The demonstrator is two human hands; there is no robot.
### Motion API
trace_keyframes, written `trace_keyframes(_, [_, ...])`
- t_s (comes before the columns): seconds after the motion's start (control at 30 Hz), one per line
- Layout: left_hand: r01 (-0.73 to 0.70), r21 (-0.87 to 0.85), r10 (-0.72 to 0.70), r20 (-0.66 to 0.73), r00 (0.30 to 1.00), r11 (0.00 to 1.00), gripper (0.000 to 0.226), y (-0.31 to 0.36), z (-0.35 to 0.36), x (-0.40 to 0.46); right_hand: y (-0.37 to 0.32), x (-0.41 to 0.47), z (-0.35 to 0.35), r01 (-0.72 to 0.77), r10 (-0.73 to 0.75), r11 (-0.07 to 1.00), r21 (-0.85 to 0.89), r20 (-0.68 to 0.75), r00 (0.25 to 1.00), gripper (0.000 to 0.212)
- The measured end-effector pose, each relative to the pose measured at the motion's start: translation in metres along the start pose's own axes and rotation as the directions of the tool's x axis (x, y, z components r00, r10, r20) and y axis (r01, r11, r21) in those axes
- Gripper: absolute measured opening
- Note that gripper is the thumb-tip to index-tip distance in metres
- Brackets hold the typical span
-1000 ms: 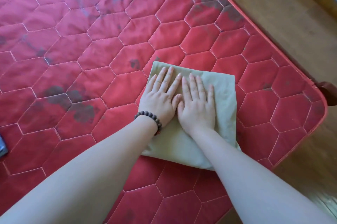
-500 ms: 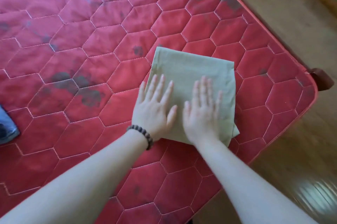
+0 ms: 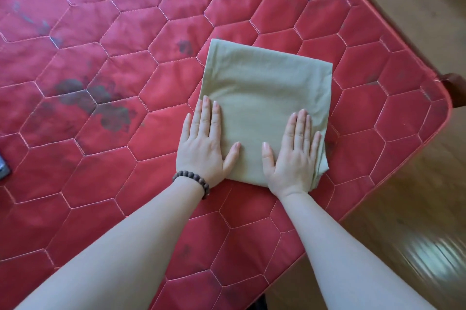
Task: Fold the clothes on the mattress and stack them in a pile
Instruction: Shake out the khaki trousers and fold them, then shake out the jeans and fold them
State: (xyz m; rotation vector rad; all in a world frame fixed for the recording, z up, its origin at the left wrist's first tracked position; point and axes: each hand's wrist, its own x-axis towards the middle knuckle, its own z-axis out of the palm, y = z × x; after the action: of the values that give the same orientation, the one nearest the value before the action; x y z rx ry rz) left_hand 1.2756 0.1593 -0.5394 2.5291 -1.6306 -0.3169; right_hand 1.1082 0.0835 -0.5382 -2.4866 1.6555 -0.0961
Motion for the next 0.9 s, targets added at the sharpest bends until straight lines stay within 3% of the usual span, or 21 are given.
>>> trace_keyframes(0.1, [0.003,-0.033,-0.002,0.035,0.999,0.999,0.086,-0.001,-0.004,0.001,0.0,0.003,-0.004,-0.005,0.004,1.0,0.022,0.047,0.999,0.08])
trace_keyframes(0.27, [0.023,-0.004,-0.022,0.164,0.986,1.0,0.084,0.001,-0.037,-0.005,0.0,0.005,-0.036,0.014,-0.008,1.0,-0.021,0.251,0.968,0.079])
trace_keyframes(0.43, [0.148,-0.025,-0.143,0.128,0.981,0.989,0.081,-0.01,-0.128,-0.041,-0.013,-0.001,-0.121,0.098,-0.109,0.994,0.054,0.279,0.954,0.075])
trace_keyframes(0.63, [0.353,-0.029,-0.353,0.004,0.936,0.935,0.078,-0.038,-0.278,-0.113,-0.103,-0.019,-0.247,0.336,-0.372,0.923,0.187,0.217,0.902,0.071])
trace_keyframes(0.77, [0.483,-0.021,-0.483,-0.087,0.871,0.875,0.078,-0.067,-0.344,-0.175,-0.183,-0.044,-0.301,0.509,-0.567,0.81,0.291,0.171,0.805,0.068])
trace_keyframes(0.9, [0.638,-0.031,-0.637,-0.109,0.763,0.769,0.078,-0.101,-0.373,-0.231,-0.251,-0.071,-0.322,0.638,-0.697,0.707,0.305,0.148,0.702,0.064])
